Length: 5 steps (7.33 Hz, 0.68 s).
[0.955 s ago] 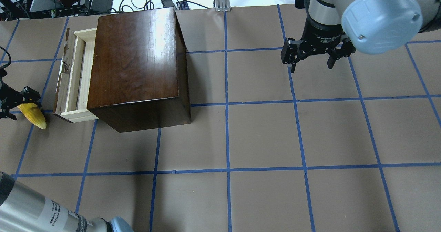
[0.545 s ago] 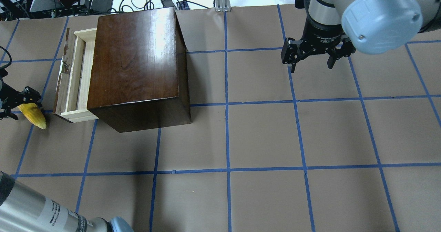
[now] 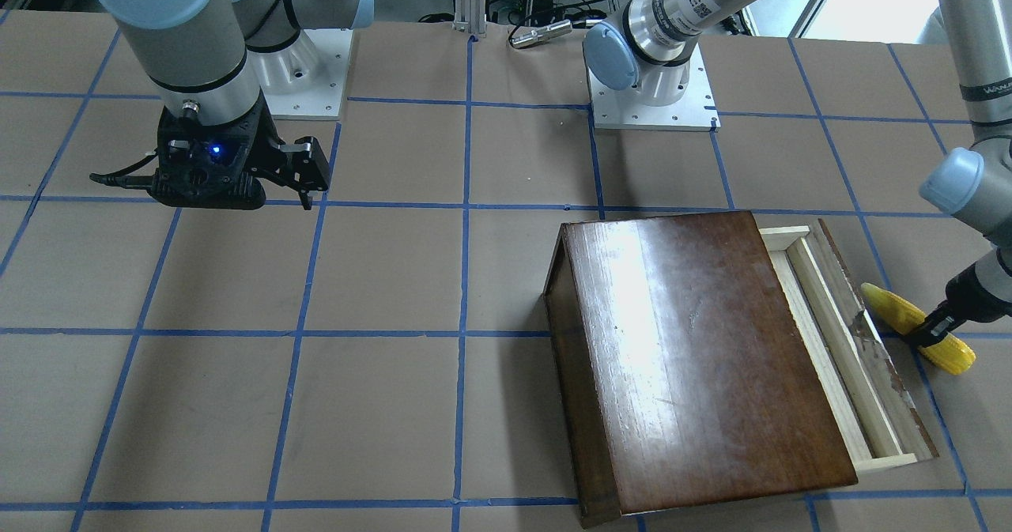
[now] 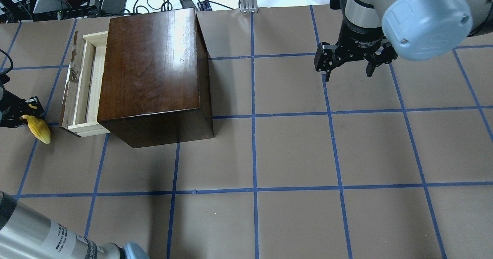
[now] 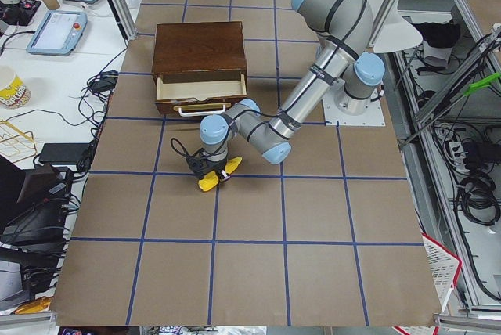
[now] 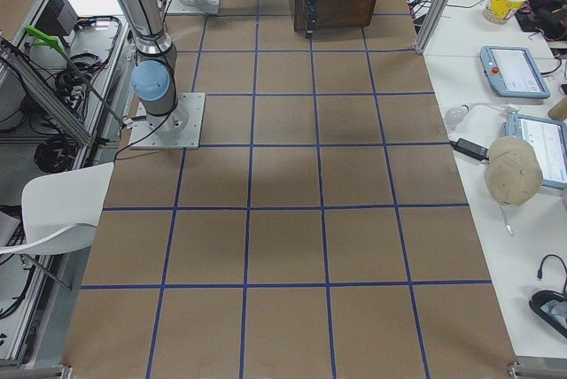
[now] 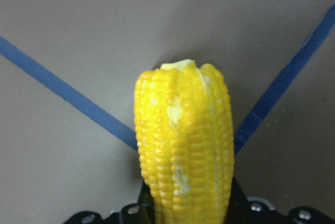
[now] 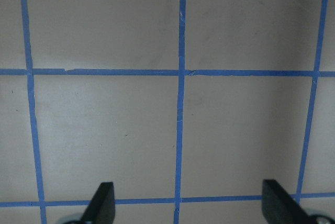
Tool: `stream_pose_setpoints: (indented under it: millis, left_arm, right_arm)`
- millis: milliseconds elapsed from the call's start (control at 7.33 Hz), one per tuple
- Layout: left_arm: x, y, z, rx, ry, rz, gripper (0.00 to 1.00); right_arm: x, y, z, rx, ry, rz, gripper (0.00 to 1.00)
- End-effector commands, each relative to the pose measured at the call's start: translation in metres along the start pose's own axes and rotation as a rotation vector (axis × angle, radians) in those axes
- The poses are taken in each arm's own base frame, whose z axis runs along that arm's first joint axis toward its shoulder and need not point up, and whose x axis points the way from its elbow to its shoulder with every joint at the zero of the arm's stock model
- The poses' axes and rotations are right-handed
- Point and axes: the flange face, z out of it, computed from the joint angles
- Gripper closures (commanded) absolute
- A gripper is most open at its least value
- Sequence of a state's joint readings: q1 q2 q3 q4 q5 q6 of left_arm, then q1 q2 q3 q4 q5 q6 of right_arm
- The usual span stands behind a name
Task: Open drawer and put corn inside
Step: 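Lift the corn with the left gripper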
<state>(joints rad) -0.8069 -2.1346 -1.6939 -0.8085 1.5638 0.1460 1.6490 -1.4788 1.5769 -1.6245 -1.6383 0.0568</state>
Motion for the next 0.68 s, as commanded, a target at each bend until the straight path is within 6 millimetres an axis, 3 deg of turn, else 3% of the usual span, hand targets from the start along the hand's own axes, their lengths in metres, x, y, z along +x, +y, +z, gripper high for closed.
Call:
stream_pose_setpoints:
  millis: [0, 409, 545]
  left_arm:
    - [0.0, -0.001, -0.006, 0.008, 0.003, 0.003, 0.93]
    - [0.001, 0.0, -0.03, 0.021, -0.002, 0.075, 0.93]
    - [0.003, -0.002, -0.051, 0.03, -0.005, 0.084, 0.93]
  right_arm:
    - [0.0, 0.0, 0.0, 0.001, 0.0, 0.0, 0.0]
    - [0.0, 0.0, 0.0, 0.0, 0.0, 0.0, 0.0]
    - [0.0, 0.0, 0.0, 0.0, 0.0, 0.0, 0.0]
